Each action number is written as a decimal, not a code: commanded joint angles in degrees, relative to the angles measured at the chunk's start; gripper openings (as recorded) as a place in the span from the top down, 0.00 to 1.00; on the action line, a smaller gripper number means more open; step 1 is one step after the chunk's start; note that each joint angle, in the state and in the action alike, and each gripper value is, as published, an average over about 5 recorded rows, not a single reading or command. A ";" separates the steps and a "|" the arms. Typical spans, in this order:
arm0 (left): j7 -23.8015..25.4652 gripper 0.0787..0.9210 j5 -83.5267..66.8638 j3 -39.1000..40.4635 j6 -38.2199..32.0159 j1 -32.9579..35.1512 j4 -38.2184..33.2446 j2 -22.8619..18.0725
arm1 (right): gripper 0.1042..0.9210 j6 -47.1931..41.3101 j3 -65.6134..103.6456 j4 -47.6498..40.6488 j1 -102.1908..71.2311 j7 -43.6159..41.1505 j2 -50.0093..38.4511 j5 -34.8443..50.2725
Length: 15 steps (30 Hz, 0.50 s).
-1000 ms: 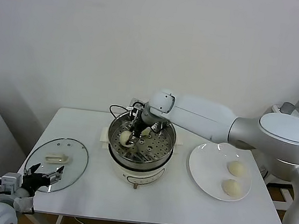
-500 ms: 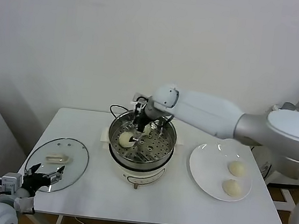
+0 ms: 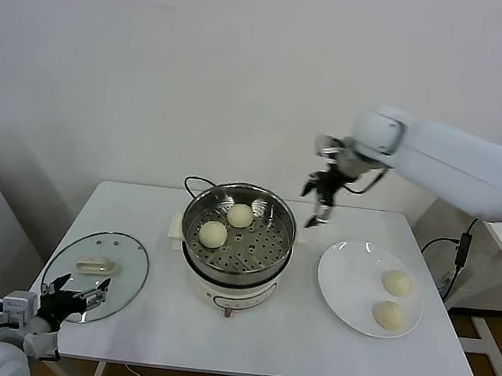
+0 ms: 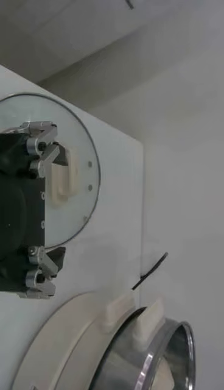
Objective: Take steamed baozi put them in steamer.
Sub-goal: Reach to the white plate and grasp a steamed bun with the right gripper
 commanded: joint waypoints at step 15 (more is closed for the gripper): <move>-0.10 0.12 0.09 -0.13 0.36 0.29 -0.33 0.30 | 0.12 17.05 20.25 -6.57 -23.20 -8.63 -13.63 -26.76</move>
